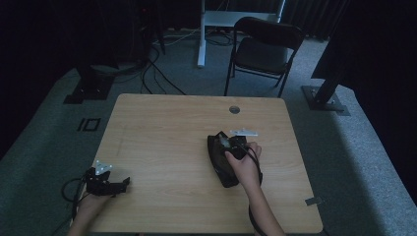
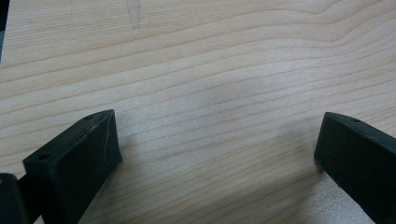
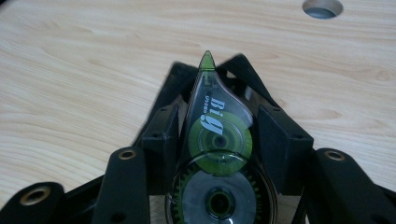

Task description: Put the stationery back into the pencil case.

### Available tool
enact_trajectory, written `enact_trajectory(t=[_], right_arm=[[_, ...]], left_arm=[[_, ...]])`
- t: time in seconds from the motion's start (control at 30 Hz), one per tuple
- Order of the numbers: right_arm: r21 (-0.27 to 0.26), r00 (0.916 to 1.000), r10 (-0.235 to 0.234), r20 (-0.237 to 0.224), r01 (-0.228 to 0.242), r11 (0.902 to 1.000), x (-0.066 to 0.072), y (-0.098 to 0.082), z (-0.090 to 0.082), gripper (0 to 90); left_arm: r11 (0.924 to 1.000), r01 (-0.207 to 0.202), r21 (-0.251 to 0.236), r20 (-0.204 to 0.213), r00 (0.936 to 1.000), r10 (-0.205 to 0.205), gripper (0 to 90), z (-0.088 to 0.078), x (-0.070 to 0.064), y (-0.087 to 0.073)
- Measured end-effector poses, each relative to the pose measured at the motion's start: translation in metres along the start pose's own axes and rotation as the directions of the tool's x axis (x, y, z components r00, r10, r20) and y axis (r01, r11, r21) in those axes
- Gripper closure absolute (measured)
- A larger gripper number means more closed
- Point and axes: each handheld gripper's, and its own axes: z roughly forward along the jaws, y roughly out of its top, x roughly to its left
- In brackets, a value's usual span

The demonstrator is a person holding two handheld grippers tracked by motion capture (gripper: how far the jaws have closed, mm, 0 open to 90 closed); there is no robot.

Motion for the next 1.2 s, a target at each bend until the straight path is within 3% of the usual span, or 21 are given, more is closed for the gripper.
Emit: enact_trajectory(t=[0.3, 0.37, 0.57, 0.6, 0.67, 1.2], right_arm=[[0.066, 0.9993, 0.036, 0.004, -0.036, 0.9972, 0.008, -0.009, 0.015, 50.1], [0.073, 0.9990, 0.020, 0.040, -0.023, 0.9971, 0.009, -0.010, 0.017, 50.1], [0.081, 0.9977, 0.043, 0.052, -0.047, 0.9956, 0.008, -0.011, 0.021, 50.1], [0.079, 0.9968, 0.026, 0.076, -0.032, 0.9964, 0.010, -0.011, 0.022, 50.1], [0.102, 0.9977, 0.035, 0.059, -0.041, 0.9940, 0.011, -0.010, 0.023, 50.1], [0.172, 0.9961, 0.063, 0.062, -0.073, 0.9825, 0.012, -0.011, 0.033, 50.0]], left_arm=[[1.0000, 0.000, 0.000, 0.000, 1.0000, 0.000, 0.4, 0.000, 0.000, 0.000], [1.0000, 0.000, 0.001, 0.000, 1.0000, 0.000, 0.4, 0.000, 0.000, 0.000], [1.0000, 0.000, 0.000, 0.000, 1.0000, 0.000, 0.4, 0.000, 0.000, 0.000], [1.0000, 0.000, 0.000, 0.000, 1.0000, 0.000, 0.4, 0.000, 0.000, 0.000], [1.0000, 0.000, 0.000, 0.000, 1.0000, 0.000, 0.4, 0.000, 0.000, 0.000], [1.0000, 0.000, 0.000, 0.000, 1.0000, 0.000, 0.4, 0.000, 0.000, 0.000]])
